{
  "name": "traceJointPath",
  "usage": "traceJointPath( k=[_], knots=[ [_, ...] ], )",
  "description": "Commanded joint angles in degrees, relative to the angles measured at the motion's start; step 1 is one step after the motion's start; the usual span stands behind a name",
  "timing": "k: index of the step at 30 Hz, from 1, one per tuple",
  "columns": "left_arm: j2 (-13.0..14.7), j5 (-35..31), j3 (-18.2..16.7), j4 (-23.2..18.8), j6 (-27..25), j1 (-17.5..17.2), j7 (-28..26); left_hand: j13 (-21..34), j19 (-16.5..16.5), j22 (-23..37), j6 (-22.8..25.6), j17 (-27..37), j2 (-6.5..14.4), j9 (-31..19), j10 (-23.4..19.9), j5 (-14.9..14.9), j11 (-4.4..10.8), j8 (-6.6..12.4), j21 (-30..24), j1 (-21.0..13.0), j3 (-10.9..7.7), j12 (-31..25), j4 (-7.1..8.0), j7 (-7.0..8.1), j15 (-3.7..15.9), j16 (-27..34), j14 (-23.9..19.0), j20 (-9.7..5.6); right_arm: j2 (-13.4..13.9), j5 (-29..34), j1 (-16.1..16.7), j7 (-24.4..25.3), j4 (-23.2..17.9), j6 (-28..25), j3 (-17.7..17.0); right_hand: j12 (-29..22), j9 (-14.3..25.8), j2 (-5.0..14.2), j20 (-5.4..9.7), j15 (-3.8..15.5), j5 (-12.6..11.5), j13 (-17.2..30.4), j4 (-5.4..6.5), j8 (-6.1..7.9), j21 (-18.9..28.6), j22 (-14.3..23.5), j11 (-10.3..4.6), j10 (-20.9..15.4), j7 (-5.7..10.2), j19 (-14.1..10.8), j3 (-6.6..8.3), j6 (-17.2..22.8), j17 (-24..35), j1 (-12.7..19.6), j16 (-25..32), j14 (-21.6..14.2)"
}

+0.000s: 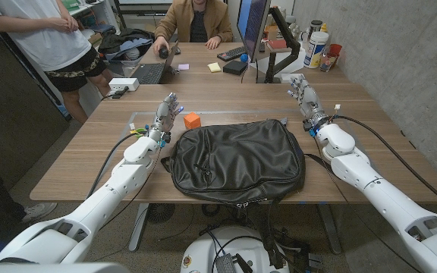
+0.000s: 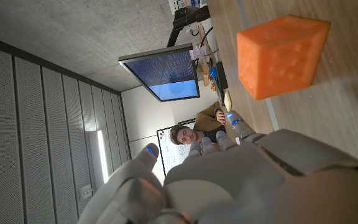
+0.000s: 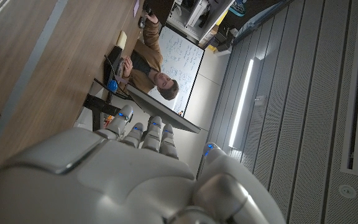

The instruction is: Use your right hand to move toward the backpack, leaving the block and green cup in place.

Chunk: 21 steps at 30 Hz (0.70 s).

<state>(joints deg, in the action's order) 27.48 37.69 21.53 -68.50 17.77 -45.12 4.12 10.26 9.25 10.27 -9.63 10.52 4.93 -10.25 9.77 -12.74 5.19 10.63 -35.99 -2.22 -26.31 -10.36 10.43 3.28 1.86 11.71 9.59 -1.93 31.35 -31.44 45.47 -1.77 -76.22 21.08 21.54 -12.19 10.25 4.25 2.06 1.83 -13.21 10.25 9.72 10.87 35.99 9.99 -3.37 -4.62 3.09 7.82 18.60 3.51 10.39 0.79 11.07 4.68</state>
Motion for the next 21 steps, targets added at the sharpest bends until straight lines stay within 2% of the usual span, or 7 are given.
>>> traceJointPath(
  k=[1,21],
  knots=[
    [-0.1,0.0,0.0,0.1,0.1,0.1,0.0,0.2,-0.1,0.1,-4.6,0.2,5.0,-0.3,1.6,-0.2,-0.06,0.21,0.4,0.5,-0.37,-0.4,0.1,0.12,2.59,0.3,2.7,-3.18,0.6,1.5,-0.1,0.1,-0.6,1.1,0.2,-0.4,0.2,5.12,6.97,3.74,-0.3,0.3,0.18,0.39,-0.2,0.2,0.0,-0.4,0.18,-0.1,0.44,0.6,0.1,0.6,-0.1,-0.3],
    [-0.2,0.3,-0.2,0.6,0.5,0.2,0.4,0.2,-0.3,0.1,-4.3,0.2,5.0,-0.3,1.5,-0.2,-0.07,0.29,0.6,0.6,-0.47,-0.5,0.1,0.09,2.63,0.3,2.5,-3.19,1.6,4.6,-0.4,0.8,-2.5,2.0,0.7,-0.5,0.2,4.98,6.95,3.83,-0.3,0.3,0.1,0.42,-0.5,0.2,-0.1,-0.9,0.26,-0.3,0.55,1.1,0.1,0.7,0.0,-0.6]
  ],
)
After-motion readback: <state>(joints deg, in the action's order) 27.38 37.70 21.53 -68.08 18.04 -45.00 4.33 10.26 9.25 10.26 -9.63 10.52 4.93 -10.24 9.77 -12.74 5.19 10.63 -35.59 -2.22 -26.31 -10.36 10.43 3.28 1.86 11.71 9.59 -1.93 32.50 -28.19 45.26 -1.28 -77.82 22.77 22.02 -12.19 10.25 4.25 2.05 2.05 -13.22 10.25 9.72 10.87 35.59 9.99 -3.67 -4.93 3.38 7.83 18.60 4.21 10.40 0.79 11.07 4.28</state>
